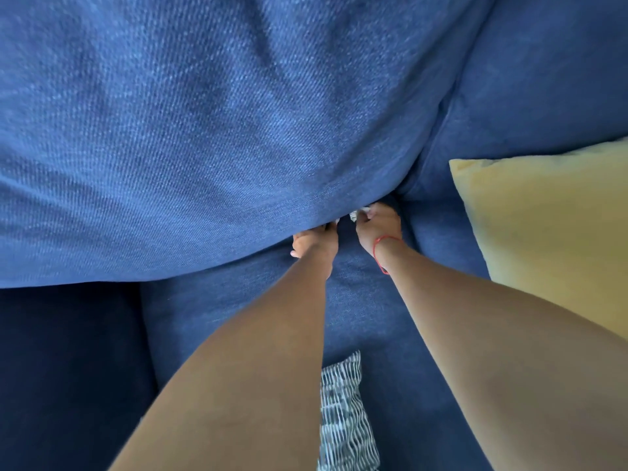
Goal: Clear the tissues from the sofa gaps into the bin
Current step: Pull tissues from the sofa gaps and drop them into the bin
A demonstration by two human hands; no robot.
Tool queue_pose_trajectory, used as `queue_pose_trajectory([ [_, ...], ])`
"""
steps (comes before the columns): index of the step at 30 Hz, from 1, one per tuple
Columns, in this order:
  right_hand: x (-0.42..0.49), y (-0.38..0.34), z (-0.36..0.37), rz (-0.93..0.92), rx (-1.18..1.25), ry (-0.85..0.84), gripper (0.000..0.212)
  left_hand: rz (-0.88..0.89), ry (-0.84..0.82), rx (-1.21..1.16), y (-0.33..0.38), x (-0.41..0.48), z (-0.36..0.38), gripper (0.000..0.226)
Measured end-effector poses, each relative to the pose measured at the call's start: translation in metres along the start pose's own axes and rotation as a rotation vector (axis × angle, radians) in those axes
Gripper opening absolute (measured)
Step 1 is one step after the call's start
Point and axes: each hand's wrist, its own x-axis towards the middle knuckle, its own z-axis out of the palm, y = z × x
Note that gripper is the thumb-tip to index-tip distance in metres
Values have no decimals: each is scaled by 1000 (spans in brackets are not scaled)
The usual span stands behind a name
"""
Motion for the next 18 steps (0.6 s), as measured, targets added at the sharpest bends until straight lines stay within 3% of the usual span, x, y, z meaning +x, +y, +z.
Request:
queue_pose_trajectory([
  [2,-6,0,-9,-8,9,-15,31,28,-38,-19,-4,-7,-6,28],
  [3,-11,-1,-13,-16,12,-12,32,31,-49,-47,-7,-13,-12,24],
  [12,-94,-25,-29,-30,104,-44,23,4,-77,-37,-4,-83,-91,29],
  [18,-177,-81,-11,-184,108,-111,15,-12,25,-185,-26,-128,-186,37],
])
